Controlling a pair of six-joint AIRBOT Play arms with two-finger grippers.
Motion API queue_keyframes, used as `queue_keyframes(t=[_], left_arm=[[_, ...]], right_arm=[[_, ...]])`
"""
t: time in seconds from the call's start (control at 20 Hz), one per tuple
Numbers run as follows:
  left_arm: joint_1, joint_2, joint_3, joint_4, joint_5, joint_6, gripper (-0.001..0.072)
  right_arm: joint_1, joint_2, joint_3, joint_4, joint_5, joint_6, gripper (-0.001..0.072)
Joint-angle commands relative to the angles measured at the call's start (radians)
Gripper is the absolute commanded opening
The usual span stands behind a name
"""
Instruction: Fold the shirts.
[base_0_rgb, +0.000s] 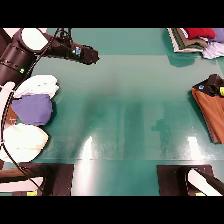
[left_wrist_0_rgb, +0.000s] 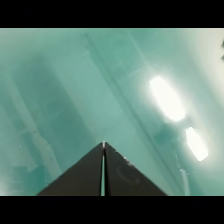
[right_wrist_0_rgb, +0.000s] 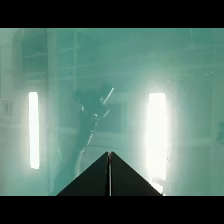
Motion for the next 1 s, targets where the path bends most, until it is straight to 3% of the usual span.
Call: queue_keyframes(t=[0.0,0.6,0.75,0.85,0.95], left_arm=[[0.000,0.000,0.000,0.000,0.007,0.000,0.0023],[0.000,0.000,0.000,0.000,0.007,0.000,0.0023],[0.000,-0.001,0.000,-0.001,0.069,0.001,0.0023],[0.047,0.015,0.001,0.106,0.021,-0.019,0.0022],[0.153,0.036,0.001,0.267,-0.085,-0.120,0.0023]], right_arm=[[0.002,0.001,0.000,0.001,-0.002,0.000,0.0015],[0.002,0.001,0.000,0.001,0.015,0.000,0.0015],[0.002,0.001,0.000,0.001,0.015,0.000,0.0015],[0.002,0.001,0.000,0.001,0.015,0.000,0.0015],[0.002,0.001,0.000,0.000,0.016,0.000,0.0015]])
